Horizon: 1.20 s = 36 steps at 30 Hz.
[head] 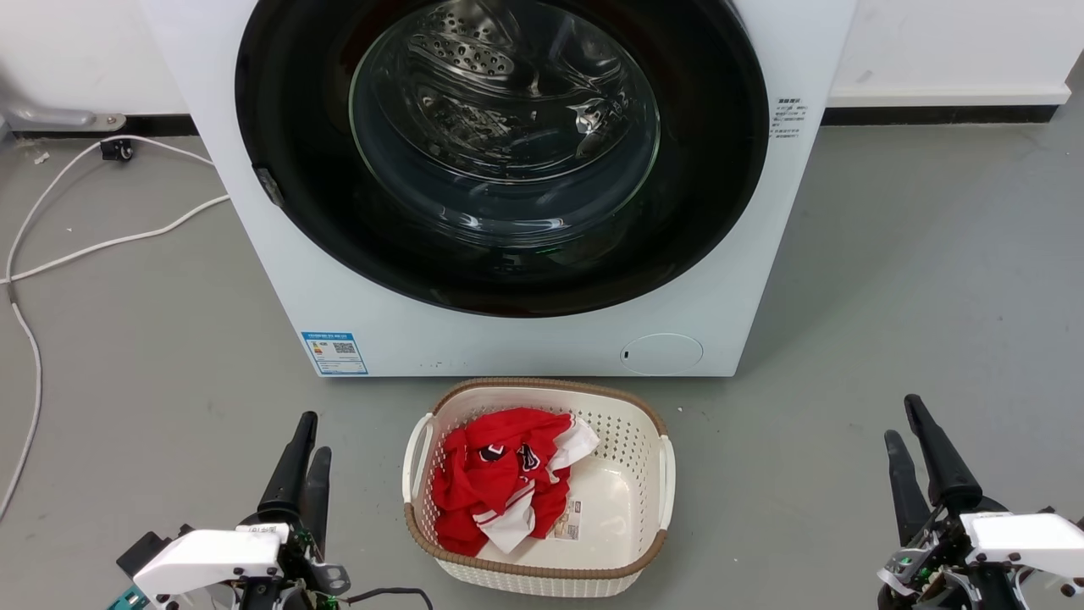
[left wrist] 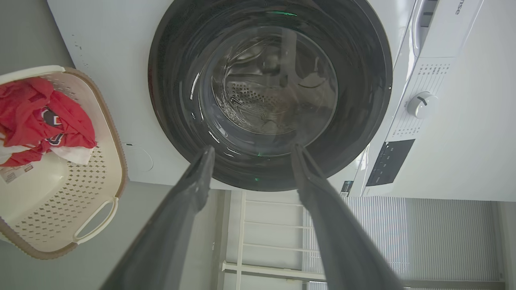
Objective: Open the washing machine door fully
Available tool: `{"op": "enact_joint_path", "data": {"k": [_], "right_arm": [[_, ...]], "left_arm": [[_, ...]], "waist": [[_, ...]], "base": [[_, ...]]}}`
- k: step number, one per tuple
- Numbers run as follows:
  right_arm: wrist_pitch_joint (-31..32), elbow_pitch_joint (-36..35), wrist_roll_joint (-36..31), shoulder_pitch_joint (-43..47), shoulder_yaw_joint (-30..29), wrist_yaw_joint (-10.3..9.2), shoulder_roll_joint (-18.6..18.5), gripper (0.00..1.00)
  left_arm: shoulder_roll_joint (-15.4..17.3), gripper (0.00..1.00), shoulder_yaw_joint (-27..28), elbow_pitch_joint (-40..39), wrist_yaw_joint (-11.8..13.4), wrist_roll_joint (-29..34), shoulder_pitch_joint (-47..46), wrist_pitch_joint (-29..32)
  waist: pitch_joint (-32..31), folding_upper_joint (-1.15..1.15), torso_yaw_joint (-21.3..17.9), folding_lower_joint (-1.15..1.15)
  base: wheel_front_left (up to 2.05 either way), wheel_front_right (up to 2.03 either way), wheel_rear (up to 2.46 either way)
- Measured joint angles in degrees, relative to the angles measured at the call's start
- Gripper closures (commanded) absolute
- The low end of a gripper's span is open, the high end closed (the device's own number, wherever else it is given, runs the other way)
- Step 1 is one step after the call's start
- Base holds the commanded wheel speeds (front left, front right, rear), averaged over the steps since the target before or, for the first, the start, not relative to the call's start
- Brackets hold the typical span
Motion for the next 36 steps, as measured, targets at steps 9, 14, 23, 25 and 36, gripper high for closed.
{"op": "enact_joint_path", "data": {"k": [9,14,23,25,36], "right_arm": [[-2.5,-2.2,-6.3,0.2,-0.1,0.00,0.0,0.00],[-3.5,-4.0,-13.4,0.3,-0.1,0.00,0.0,0.00],[-5.7,-6.6,-26.1,1.1,0.9,0.00,0.0,0.00],[-6.0,-7.1,-28.6,1.2,1.2,0.00,0.0,0.00],[-8.1,-8.4,-42.0,1.6,2.3,0.01,0.0,0.00]], "left_arm": [[0.0,0.00,-1.2,-2.3,0.0,6.3,-0.5,-2.4],[0.0,0.00,-1.3,-4.0,0.0,12.4,-1.0,-3.7],[0.0,0.00,-1.3,-6.4,0.4,22.5,-1.0,-5.7],[0.0,0.00,-1.5,-6.8,0.8,24.8,-1.0,-6.1],[0.0,0.00,-3.7,-7.6,2.3,37.2,-1.3,-8.2]], "waist": [[0.1,0.00,-0.1,0.00],[0.2,0.00,-0.1,0.00],[0.3,0.00,-0.2,0.00],[0.4,0.00,-0.2,0.00],[0.4,0.00,-0.1,0.00]], "base": [[0.00,0.00,0.00],[0.00,0.00,0.00],[0.00,0.00,0.00],[0.00,0.00,0.00],[0.00,0.00,0.00]]}}
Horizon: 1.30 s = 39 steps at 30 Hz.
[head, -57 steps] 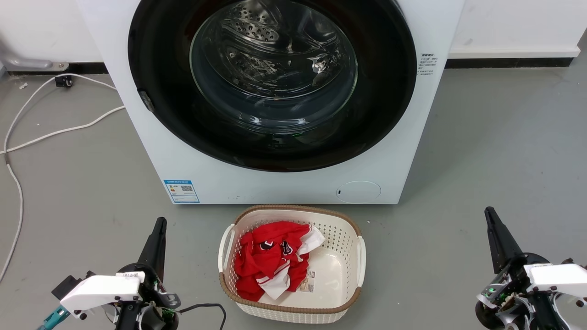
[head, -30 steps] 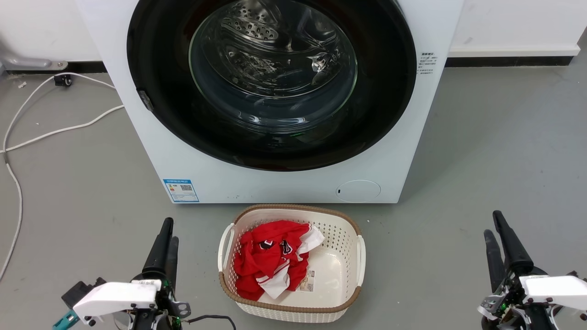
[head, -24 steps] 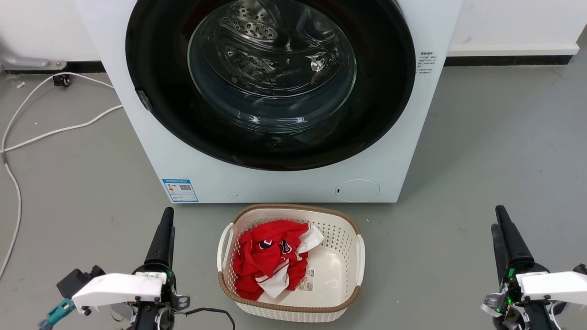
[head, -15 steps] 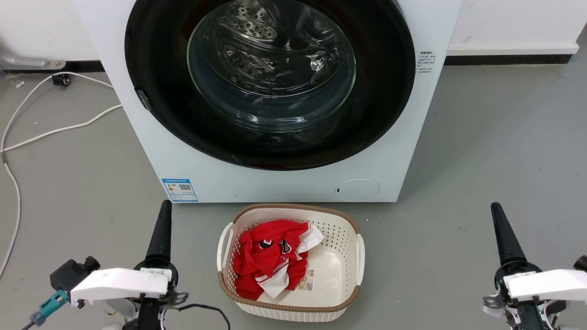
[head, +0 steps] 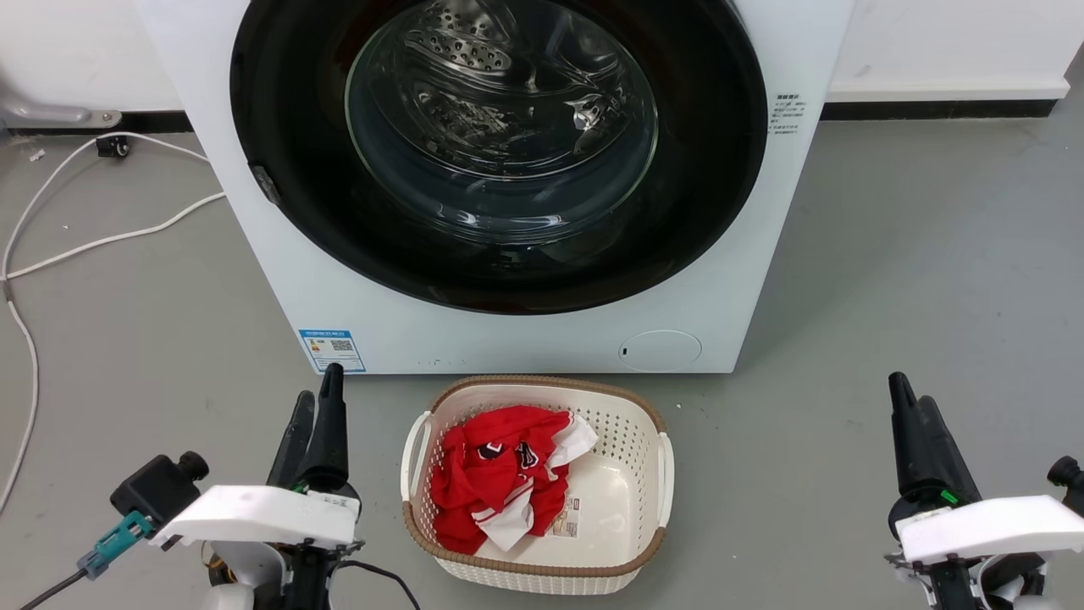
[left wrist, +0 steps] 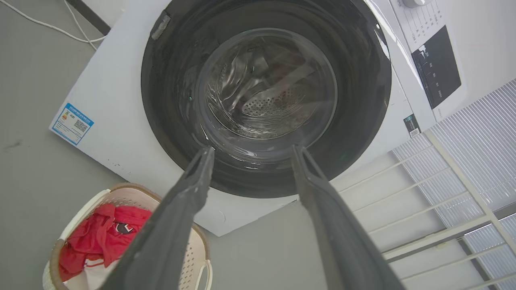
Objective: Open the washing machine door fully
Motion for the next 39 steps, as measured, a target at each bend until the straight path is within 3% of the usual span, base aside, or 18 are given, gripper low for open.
{"op": "enact_joint_path", "data": {"k": [16,39], "right_arm": [[-2.9,-0.7,-15.3,1.4,1.5,0.00,0.0,0.00],[-4.5,-3.0,-33.0,2.7,2.4,0.01,0.1,0.00]], "left_arm": [[0.0,0.00,-2.6,0.1,1.7,16.5,0.0,-2.8],[0.2,0.00,-4.9,-0.5,3.5,33.5,-0.9,-6.4]], "waist": [[-0.3,0.00,0.3,0.00],[-0.1,0.00,0.5,0.00]], "base": [[0.00,0.00,0.00],[0.00,0.00,0.00]]}}
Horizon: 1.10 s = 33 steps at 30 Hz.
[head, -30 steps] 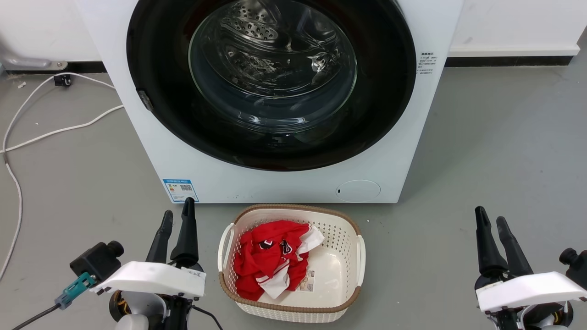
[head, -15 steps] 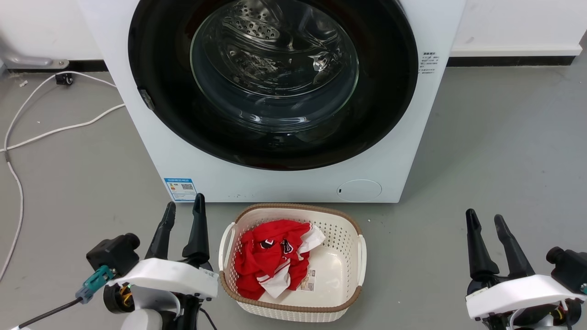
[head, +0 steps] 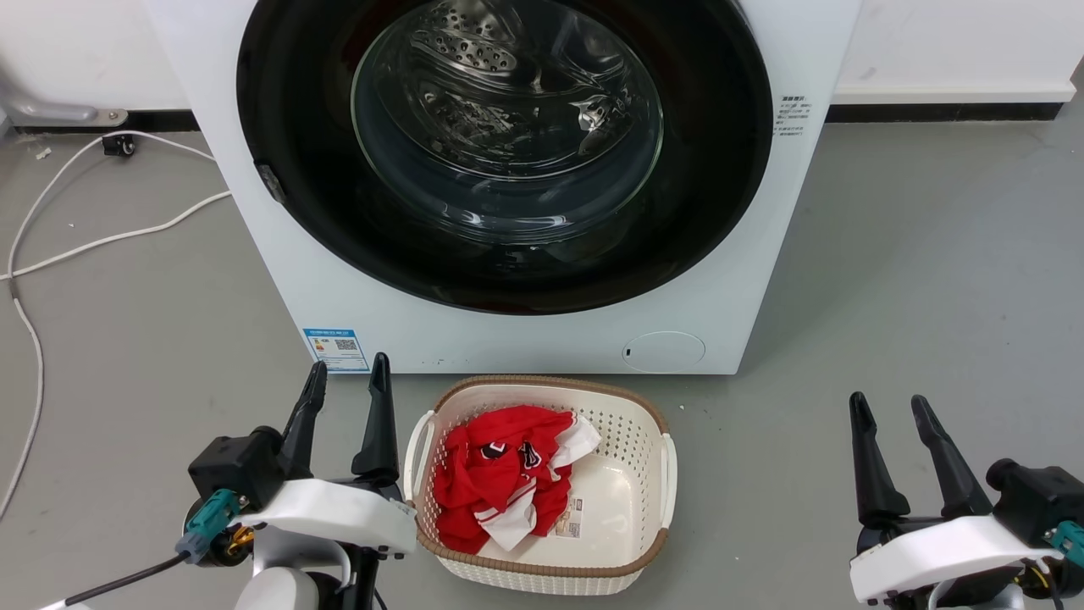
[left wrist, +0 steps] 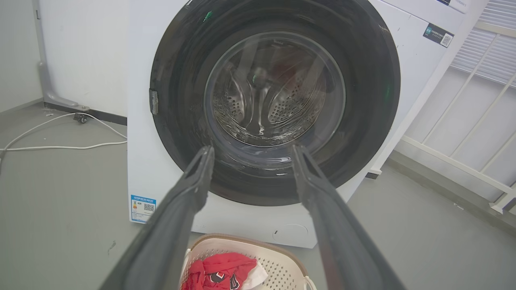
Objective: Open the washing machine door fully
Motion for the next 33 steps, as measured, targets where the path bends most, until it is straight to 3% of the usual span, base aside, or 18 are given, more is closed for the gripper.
{"op": "enact_joint_path", "data": {"k": [33], "right_arm": [[-2.7,-1.4,-16.0,0.6,1.0,0.00,0.1,0.00]], "left_arm": [[0.1,0.00,-1.6,0.2,1.4,15.6,-0.2,-3.8]], "waist": [[0.5,0.00,0.4,0.00]], "base": [[0.00,0.00,0.00]]}}
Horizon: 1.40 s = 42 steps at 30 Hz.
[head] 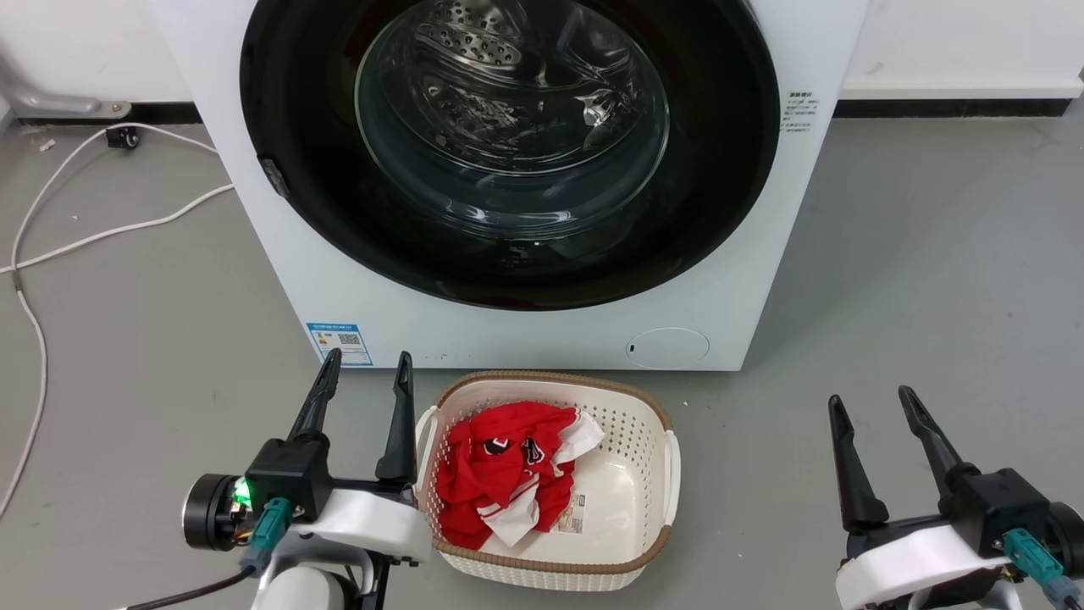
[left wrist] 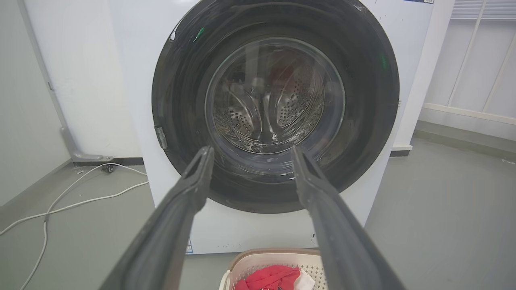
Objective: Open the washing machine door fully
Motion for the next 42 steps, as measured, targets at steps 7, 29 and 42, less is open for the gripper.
{"op": "enact_joint_path", "data": {"k": [7,29,42], "right_arm": [[-0.4,-0.3,-2.2,0.0,0.1,0.00,0.0,0.00],[-0.7,-0.2,-2.3,0.2,0.0,0.01,0.0,1.00],[-1.3,-0.1,22.7,-0.3,0.5,0.01,0.1,1.00]], "left_arm": [[0.0,0.00,-0.4,-0.1,0.3,2.7,0.0,-0.7],[-0.1,0.00,0.0,0.3,0.6,3.9,0.0,-1.2],[-0.2,0.00,0.0,0.2,0.6,3.8,0.0,-1.2]], "waist": [[0.1,0.00,0.1,0.00],[0.3,0.00,0.2,0.00],[0.7,0.00,0.4,0.00]], "base": [[0.00,0.00,0.00],[0.00,0.00,0.00],[0.00,0.00,0.00]]}}
